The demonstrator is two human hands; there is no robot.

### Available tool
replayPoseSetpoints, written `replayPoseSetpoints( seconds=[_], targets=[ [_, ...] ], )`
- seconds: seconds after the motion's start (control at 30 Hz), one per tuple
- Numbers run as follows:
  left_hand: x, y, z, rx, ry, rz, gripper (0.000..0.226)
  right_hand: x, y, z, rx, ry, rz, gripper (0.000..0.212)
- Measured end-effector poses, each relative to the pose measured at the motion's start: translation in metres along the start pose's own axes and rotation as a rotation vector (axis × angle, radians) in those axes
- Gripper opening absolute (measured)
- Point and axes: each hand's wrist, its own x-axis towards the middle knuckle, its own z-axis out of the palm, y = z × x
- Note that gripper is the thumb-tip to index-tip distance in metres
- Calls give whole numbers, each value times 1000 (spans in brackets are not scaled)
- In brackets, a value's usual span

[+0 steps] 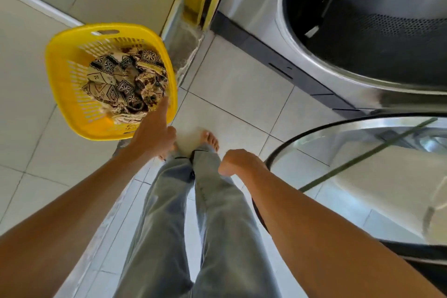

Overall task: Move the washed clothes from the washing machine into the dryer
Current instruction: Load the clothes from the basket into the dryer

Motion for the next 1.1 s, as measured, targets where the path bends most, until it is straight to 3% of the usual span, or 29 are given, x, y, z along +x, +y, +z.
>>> replayPoseSetpoints(
  seconds=[0.2,0.37,0.6,0.7,0.77,0.83,0.9,0.93,0.97,1.1],
  targets=[
    [15,-14,-27,-77,31,-120,75,8,-27,-28,-33,332,-250,36],
    [25,-41,-56,-138,73,-198,70,13,-81,-67,-77,478,-440,35],
    [52,-112,-79,-244,150,-334,68,52,-184,-105,-135,546,-624,67],
    [57,-141,-69,-368,143,-395,62,83,-227,-106,-181,589,-591,91],
    [61,-161,-57,-469,116,-458,58,111,-252,-101,-88,542,-532,101],
    [64,-176,-46,-660,108,-527,51,139,-269,-92,-117,501,-465,92],
    [66,-178,-43,-857,121,-569,36,156,-278,-86,-158,514,-438,60],
    [67,-177,-43,-911,130,-567,25,156,-279,-85,-78,535,-462,41],
    [67,-173,-45,-952,147,-565,18,150,-277,-84,26,552,-508,35],
    [60,-154,-56,-1107,230,-621,8,84,-248,-86,689,435,-652,44]
  ],
)
